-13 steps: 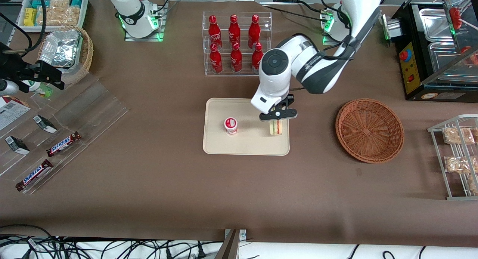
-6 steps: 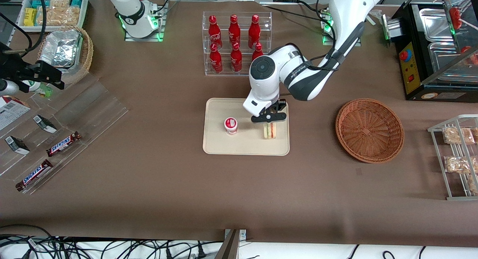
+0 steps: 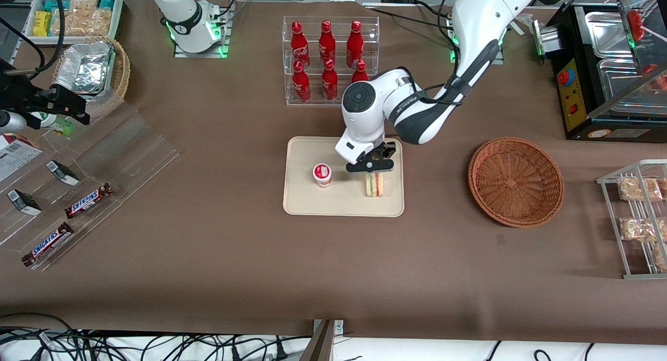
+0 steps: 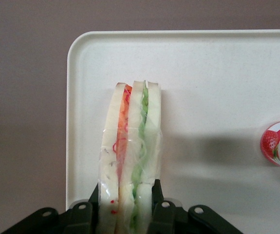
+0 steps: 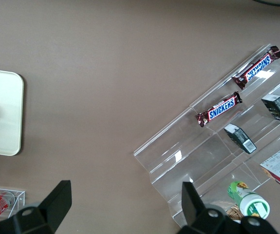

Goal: Place sandwich from basket to tray

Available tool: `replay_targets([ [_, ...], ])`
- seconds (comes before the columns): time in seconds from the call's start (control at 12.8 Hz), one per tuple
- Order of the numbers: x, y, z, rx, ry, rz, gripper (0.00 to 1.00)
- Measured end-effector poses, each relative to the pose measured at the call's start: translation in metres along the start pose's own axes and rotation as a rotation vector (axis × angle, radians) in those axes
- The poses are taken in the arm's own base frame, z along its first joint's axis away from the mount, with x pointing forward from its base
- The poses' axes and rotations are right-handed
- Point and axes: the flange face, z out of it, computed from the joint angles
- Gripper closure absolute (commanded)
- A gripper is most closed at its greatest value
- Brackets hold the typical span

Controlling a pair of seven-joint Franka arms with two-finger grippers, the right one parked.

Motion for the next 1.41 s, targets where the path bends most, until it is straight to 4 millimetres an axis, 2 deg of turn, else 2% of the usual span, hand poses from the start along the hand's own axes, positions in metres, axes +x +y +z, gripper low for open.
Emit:
replay_targets([
  [0.47, -0.001, 0.009, 0.012, 0.010, 0.010, -0.003, 0.55],
  [0.55, -0.001, 0.010, 0.013, 0.012, 0.013, -0.006, 0.48],
  [0.7, 0.000, 0.010, 0.014, 0.012, 0.014, -0.009, 0.02],
  [1.09, 0.010, 0.007, 0.005, 0.001, 0.029, -0.026, 0.00],
  [1.25, 0.023, -0.004, -0.009, 0.001, 0.039, -0.055, 0.00],
  [1.41, 0.042, -0.026, -0.034, -0.022, 0.033, -0.100, 0.00],
])
